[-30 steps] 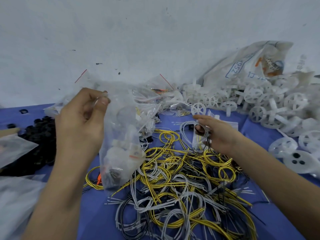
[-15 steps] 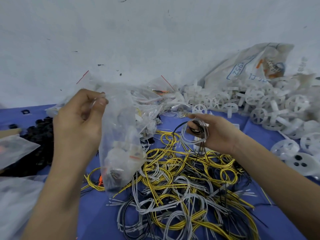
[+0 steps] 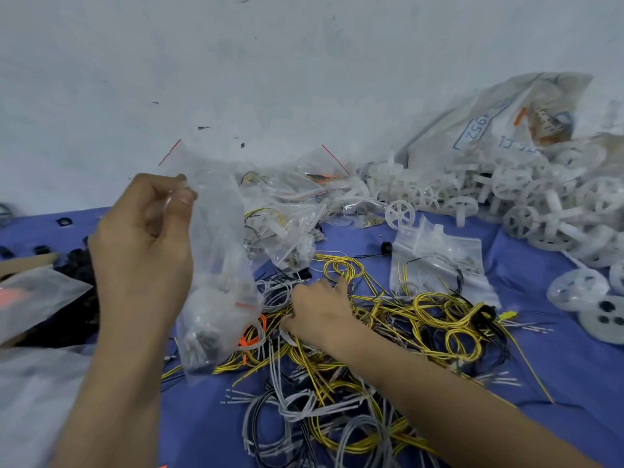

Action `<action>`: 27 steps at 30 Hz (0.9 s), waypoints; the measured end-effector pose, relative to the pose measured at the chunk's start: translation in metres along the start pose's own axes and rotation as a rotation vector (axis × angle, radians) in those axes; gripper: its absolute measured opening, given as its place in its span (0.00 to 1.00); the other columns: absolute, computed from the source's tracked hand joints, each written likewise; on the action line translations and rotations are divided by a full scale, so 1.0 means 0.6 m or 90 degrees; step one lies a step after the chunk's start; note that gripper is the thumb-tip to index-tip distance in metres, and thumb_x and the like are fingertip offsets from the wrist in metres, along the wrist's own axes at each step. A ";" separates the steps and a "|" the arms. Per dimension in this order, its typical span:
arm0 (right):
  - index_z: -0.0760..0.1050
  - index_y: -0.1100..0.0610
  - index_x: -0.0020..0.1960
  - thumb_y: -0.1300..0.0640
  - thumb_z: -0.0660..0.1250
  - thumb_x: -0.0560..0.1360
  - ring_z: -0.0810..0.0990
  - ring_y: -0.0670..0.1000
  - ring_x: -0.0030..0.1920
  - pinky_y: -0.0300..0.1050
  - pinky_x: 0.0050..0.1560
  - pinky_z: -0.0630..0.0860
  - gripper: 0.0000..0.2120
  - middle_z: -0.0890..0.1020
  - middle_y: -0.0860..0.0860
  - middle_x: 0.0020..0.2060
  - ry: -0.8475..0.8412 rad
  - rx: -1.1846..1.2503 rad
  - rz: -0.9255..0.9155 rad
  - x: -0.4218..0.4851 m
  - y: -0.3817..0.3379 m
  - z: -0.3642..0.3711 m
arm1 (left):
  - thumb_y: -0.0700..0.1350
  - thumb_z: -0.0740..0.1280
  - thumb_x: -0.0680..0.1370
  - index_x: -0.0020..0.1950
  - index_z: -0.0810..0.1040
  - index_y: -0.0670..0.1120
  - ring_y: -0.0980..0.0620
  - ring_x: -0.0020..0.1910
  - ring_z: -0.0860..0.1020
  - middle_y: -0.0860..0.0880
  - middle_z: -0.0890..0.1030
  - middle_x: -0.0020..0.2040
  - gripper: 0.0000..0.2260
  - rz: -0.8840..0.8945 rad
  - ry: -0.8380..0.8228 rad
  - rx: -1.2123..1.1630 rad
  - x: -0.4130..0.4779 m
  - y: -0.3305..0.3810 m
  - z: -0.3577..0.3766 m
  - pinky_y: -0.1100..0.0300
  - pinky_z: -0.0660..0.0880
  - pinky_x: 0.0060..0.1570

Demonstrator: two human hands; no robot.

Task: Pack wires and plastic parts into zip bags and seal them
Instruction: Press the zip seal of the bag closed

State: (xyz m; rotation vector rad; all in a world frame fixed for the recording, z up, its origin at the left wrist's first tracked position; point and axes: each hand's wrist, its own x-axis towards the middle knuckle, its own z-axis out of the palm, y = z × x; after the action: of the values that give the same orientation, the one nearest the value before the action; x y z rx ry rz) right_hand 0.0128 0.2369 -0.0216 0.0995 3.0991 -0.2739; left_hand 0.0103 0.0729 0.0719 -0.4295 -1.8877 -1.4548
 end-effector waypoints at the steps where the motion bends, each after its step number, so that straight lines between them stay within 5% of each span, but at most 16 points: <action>1: 0.63 0.59 0.38 0.48 0.65 0.75 0.67 0.62 0.65 0.68 0.69 0.46 0.18 0.75 0.56 0.44 0.001 -0.032 0.000 0.001 -0.003 -0.002 | 0.53 0.62 0.75 0.41 0.75 0.59 0.62 0.41 0.78 0.71 0.79 0.38 0.05 0.005 -0.001 0.001 0.000 -0.002 -0.001 0.53 0.76 0.49; 4: 0.65 0.58 0.45 0.50 0.65 0.76 0.65 0.64 0.66 0.69 0.69 0.46 0.13 0.76 0.58 0.52 -0.012 -0.074 -0.020 0.003 -0.008 -0.009 | 0.53 0.62 0.76 0.40 0.74 0.59 0.59 0.40 0.77 0.69 0.79 0.37 0.05 0.026 -0.012 -0.005 -0.001 -0.003 0.002 0.54 0.76 0.48; 8: 0.62 0.56 0.35 0.49 0.69 0.72 0.73 0.60 0.54 0.71 0.68 0.49 0.18 0.70 0.51 0.34 -0.101 -0.028 -0.047 0.004 0.006 -0.028 | 0.51 0.63 0.75 0.41 0.75 0.54 0.57 0.41 0.79 0.70 0.79 0.39 0.04 0.011 -0.029 -0.018 -0.003 -0.002 0.010 0.53 0.76 0.47; 12: 0.63 0.55 0.37 0.49 0.72 0.69 0.73 0.61 0.54 0.76 0.65 0.45 0.19 0.71 0.52 0.34 -0.188 -0.053 -0.063 0.008 0.015 -0.038 | 0.51 0.63 0.73 0.41 0.76 0.54 0.65 0.45 0.78 0.68 0.80 0.42 0.04 0.017 -0.065 0.011 -0.003 0.001 0.006 0.53 0.76 0.53; 14: 0.63 0.57 0.36 0.52 0.71 0.69 0.72 0.60 0.48 0.74 0.65 0.48 0.17 0.70 0.53 0.32 -0.194 -0.043 -0.077 0.009 0.009 -0.032 | 0.52 0.64 0.72 0.39 0.77 0.54 0.66 0.52 0.78 0.61 0.81 0.51 0.05 0.005 -0.088 0.034 -0.003 0.002 0.003 0.52 0.75 0.59; 16: 0.62 0.58 0.32 0.56 0.70 0.69 0.69 0.56 0.36 0.60 0.56 0.65 0.17 0.66 0.53 0.28 -0.186 0.033 -0.083 0.008 0.015 -0.029 | 0.53 0.65 0.70 0.37 0.78 0.57 0.63 0.58 0.77 0.53 0.81 0.57 0.04 -0.008 -0.123 0.050 -0.005 0.007 -0.003 0.56 0.73 0.61; 18: 0.62 0.59 0.28 0.58 0.68 0.69 0.62 0.53 0.29 0.46 0.36 0.62 0.18 0.63 0.53 0.24 -0.141 0.175 -0.076 0.004 0.033 -0.043 | 0.54 0.66 0.70 0.38 0.78 0.60 0.63 0.58 0.76 0.54 0.80 0.59 0.02 0.003 -0.152 0.074 -0.005 0.010 -0.010 0.61 0.73 0.59; 19: 0.64 0.60 0.28 0.58 0.68 0.70 0.61 0.52 0.28 0.46 0.34 0.59 0.17 0.62 0.53 0.24 -0.103 0.256 -0.061 0.001 0.046 -0.055 | 0.54 0.68 0.71 0.38 0.78 0.60 0.64 0.57 0.77 0.57 0.79 0.58 0.02 0.017 -0.159 0.093 -0.004 0.009 -0.013 0.65 0.73 0.57; 22: 0.74 0.65 0.34 0.57 0.69 0.73 0.65 0.51 0.32 0.47 0.36 0.64 0.14 0.68 0.55 0.29 0.023 0.473 0.012 -0.013 0.088 -0.102 | 0.47 0.72 0.74 0.37 0.77 0.61 0.70 0.52 0.75 0.62 0.78 0.54 0.10 0.062 -0.183 0.130 -0.002 0.009 -0.020 0.80 0.68 0.50; 27: 0.76 0.61 0.40 0.58 0.71 0.73 0.81 0.53 0.38 0.53 0.49 0.78 0.07 0.82 0.56 0.35 0.136 0.726 0.010 -0.043 0.135 -0.171 | 0.52 0.66 0.73 0.39 0.76 0.62 0.76 0.51 0.72 0.63 0.78 0.54 0.05 0.096 -0.259 0.123 -0.009 0.031 -0.016 0.82 0.66 0.48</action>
State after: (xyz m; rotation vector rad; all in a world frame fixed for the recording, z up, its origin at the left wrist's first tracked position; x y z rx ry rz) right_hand 0.0415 0.3331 0.0661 0.1721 2.6510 -2.0439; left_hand 0.0290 0.0703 0.0826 -0.8040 -2.2332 -1.1321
